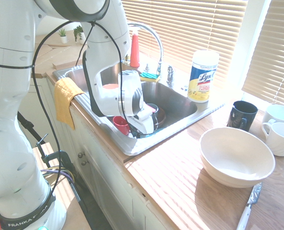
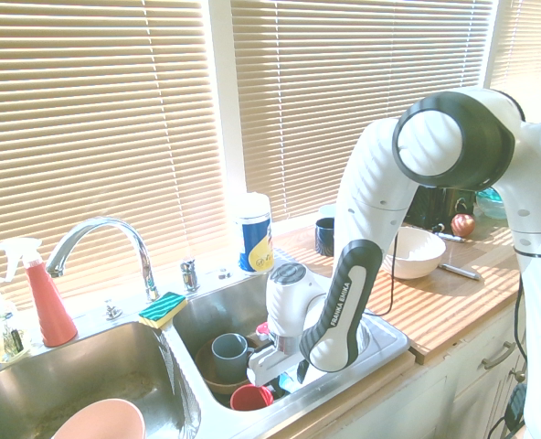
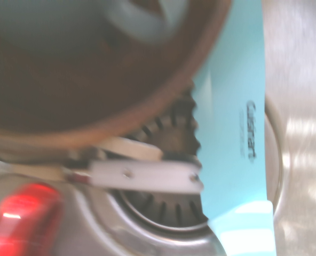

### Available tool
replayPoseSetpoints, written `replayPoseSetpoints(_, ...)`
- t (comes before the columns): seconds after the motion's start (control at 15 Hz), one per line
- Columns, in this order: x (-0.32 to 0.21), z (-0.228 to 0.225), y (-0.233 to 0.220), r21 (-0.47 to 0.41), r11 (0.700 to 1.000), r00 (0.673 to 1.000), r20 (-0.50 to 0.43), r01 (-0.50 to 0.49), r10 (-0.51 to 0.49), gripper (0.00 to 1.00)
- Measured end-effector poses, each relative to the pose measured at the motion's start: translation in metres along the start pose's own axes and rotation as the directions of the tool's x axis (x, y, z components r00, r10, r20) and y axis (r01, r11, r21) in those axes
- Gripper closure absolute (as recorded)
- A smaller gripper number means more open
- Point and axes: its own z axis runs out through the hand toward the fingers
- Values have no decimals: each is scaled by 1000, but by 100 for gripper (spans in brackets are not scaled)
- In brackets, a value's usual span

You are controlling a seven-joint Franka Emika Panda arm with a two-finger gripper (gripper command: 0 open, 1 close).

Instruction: Put the knife into the sink

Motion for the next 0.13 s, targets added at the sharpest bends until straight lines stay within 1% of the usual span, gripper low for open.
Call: replayPoseSetpoints(0.13,-2,-40,-8,26,1000,1000,-29,-10,11,0)
